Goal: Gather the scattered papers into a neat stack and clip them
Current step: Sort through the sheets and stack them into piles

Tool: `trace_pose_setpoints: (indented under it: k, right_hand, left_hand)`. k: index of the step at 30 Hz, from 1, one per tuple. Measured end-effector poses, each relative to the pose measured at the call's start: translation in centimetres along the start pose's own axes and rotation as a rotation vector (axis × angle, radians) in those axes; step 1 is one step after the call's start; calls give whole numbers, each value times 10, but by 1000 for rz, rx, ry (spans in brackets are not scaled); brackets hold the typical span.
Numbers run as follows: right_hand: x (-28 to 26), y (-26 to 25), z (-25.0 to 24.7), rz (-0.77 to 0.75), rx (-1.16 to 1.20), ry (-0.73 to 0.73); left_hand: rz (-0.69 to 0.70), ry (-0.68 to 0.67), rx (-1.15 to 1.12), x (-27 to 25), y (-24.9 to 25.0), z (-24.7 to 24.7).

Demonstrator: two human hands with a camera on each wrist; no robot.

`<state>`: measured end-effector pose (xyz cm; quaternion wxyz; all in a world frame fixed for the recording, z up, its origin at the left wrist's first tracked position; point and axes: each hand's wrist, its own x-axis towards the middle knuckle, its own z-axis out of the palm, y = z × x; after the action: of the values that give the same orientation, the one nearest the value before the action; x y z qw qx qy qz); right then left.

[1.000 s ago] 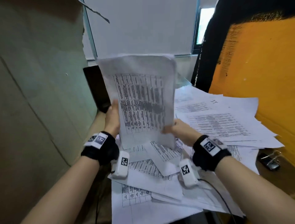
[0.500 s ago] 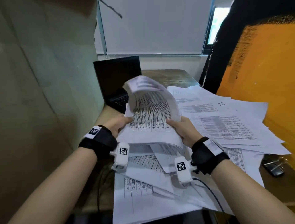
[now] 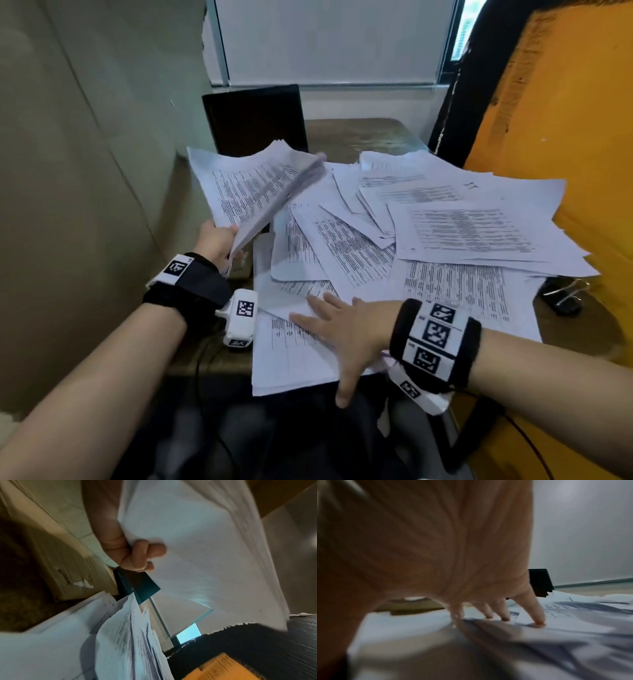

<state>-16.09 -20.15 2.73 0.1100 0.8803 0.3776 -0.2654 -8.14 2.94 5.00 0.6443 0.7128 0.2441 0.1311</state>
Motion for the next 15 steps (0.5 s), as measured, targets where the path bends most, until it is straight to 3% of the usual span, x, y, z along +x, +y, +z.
trace_pose_setpoints:
  k: [2, 6, 11, 15]
  right_hand:
    - [-4, -6, 7, 8, -62, 95]
    - [-14, -4, 1, -46, 61, 219]
    - [-23, -6, 12, 61, -20, 487]
    - [-34, 36, -22, 154, 519, 765]
  left_hand:
    - [20, -40, 67, -12, 1, -3]
    - [84, -68, 178, -27, 5, -17]
    - [180, -49, 160, -43, 8, -31]
    - [223, -61, 137, -48, 7, -41]
